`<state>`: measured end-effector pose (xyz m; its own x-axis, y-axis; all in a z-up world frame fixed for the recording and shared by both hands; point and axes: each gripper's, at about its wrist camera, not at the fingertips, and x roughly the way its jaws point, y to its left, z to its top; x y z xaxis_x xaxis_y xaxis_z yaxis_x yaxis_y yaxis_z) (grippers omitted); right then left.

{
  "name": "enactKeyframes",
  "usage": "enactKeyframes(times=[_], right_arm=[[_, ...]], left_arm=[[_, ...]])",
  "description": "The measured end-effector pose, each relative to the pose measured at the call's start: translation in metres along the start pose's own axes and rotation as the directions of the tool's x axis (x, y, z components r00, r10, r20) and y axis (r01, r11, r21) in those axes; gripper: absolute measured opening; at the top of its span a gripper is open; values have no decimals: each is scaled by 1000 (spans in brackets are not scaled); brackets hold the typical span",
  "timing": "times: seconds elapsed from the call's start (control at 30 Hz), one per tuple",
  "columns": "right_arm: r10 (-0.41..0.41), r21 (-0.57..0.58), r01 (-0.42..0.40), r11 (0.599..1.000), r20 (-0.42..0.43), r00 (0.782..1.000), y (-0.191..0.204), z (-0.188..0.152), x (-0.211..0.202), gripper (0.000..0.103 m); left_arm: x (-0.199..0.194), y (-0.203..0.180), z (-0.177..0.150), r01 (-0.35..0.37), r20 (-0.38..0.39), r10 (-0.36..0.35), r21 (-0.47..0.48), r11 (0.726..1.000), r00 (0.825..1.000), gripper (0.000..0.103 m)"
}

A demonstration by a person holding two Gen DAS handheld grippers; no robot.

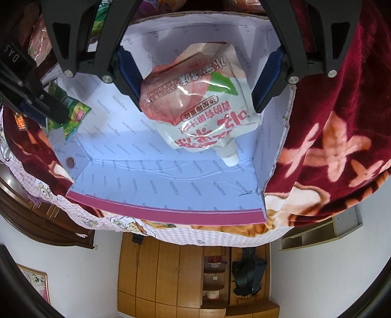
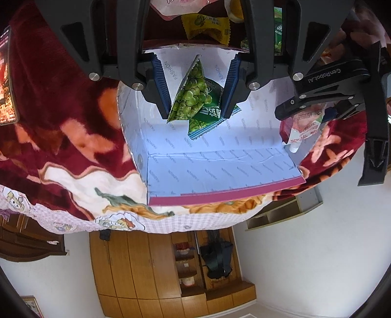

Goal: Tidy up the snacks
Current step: 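Open the left gripper to drop the pouch while the right gripper releases the pea packet in the box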

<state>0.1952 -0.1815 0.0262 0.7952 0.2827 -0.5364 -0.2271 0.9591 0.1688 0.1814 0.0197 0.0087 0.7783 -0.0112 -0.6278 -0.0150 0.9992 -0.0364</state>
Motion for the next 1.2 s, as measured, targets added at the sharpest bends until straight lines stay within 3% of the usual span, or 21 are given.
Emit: enactKeyframes(times=[0.27, 0.33, 0.4, 0.6, 1.2], right_arm=[[3, 12, -3, 1000, 6, 1000, 0, 1, -2, 44], [8, 14, -8, 1000, 6, 1000, 0, 1, -3, 47], [15, 11, -15, 1000, 12, 1000, 1, 1, -5, 57], [18, -11, -18, 1000, 31, 999, 7, 1, -11, 63], [42, -15, -41, 999, 72, 997, 16, 1, -47, 65]], left_arm=[[1, -3, -2, -13, -10, 13, 15, 1000, 1000, 87], [1, -4, -2, -18, -13, 18, 17, 1000, 1000, 87], [1, -4, -2, -22, -14, 23, 20, 1000, 1000, 88], [-1, -5, -1, -19, -8, 19, 21, 1000, 1000, 96], [-49, -5, -1, 18, 26, -18, -12, 1000, 1000, 98]])
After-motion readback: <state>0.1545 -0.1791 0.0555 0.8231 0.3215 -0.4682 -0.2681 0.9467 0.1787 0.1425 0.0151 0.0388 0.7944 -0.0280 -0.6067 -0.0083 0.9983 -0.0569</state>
